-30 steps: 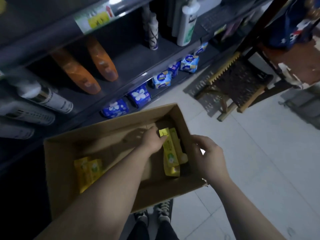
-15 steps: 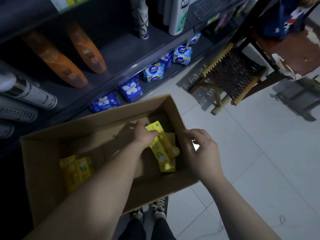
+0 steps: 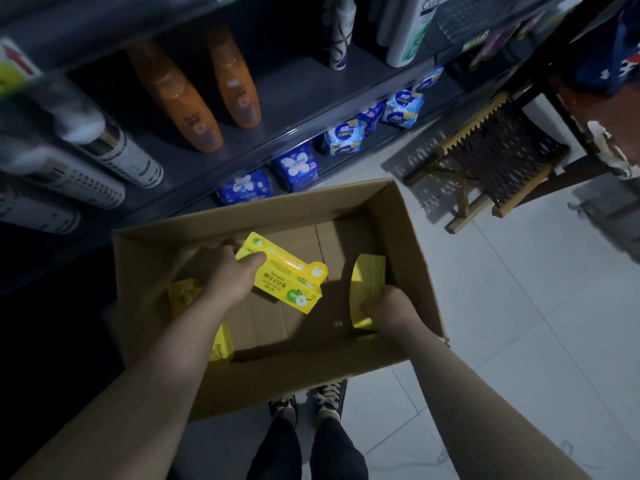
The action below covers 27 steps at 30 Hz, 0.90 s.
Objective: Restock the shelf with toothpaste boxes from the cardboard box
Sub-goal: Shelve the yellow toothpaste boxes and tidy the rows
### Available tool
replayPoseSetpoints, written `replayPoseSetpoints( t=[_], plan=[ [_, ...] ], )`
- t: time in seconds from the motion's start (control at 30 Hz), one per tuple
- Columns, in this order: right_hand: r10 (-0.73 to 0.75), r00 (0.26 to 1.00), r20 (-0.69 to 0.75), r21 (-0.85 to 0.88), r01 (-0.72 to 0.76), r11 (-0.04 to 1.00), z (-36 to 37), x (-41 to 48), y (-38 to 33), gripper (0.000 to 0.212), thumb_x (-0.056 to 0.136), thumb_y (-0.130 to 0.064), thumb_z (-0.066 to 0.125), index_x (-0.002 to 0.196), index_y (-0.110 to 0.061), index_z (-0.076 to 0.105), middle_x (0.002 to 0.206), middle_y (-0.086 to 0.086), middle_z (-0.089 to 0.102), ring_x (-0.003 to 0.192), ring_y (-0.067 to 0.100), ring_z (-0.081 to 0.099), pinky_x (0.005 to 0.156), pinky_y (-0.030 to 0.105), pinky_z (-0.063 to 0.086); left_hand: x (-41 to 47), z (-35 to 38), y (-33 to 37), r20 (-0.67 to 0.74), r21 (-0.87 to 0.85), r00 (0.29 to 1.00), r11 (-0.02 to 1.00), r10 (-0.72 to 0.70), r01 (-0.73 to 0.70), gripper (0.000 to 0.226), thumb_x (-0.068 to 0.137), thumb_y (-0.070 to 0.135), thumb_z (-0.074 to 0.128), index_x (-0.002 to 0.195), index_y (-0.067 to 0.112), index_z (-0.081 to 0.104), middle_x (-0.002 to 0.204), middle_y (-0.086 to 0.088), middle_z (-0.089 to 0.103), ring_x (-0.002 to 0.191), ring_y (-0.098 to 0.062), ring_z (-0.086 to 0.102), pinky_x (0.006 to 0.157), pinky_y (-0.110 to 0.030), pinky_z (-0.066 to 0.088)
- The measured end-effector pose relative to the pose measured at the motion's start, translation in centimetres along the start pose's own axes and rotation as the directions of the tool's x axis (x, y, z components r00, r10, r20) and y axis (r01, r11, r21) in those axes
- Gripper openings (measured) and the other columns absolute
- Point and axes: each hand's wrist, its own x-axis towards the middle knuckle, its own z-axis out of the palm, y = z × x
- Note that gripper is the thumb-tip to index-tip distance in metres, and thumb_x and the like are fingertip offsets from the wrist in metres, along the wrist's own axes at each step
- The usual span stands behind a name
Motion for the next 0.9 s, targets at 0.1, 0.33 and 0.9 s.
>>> replayPoseSetpoints(
  t=[0.1, 0.33, 0.9],
  plan=[
    [0.089, 0.996, -0.021, 0.017, -0.089, 0.996, 1.6, 1.6, -0.6, 0.035, 0.084, -0.03, 0.07, 0.108, -0.01, 0.055, 0.087, 0.0, 0.057, 0.08, 0.018, 0.055, 0.06, 0.027, 0.041, 0.3, -0.8, -1.1, 0.001, -0.017, 1.0, 1.0, 0.003, -0.003, 0.066, 0.078, 0.052, 0.061, 0.128, 0.013, 0.043, 0.108, -0.008, 0.067, 0.098, -0.025, 0.064, 0.095, -0.05, 0.049],
    [0.19, 0.98, -0.06, -0.152, -0.197, 0.969, 3.4, 4.3, -1.4, 0.108, 0.081, -0.029, 0.074, 0.148, 0.004, -0.004, 0.145, 0.02, 0.032, 0.127, 0.032, 0.045, 0.097, 0.039, 0.043, 1.2, -1.9, -2.5, 0.011, -0.063, 1.0, 0.998, 0.01, -0.009, 0.093, 0.053, 0.068, 0.056, 0.128, 0.015, 0.043, 0.102, -0.003, 0.07, 0.097, -0.022, 0.066, 0.095, -0.05, 0.049],
    [-0.26, 0.958, 0.121, 0.555, 0.152, 0.818, -5.6, -8.9, -10.3, 0.029, 0.1, -0.026, 0.04, 0.098, -0.006, 0.061, 0.081, 0.013, 0.066, 0.066, 0.019, 0.061, 0.057, 0.024, 0.049, -9.4, -11.2, 3.4, -0.221, -0.198, 0.958, 0.954, 0.182, -0.227, 0.051, 0.067, 0.064, 0.071, 0.094, 0.025, 0.054, 0.1, -0.003, 0.069, 0.095, -0.024, 0.068, 0.086, -0.051, 0.054]
  ],
)
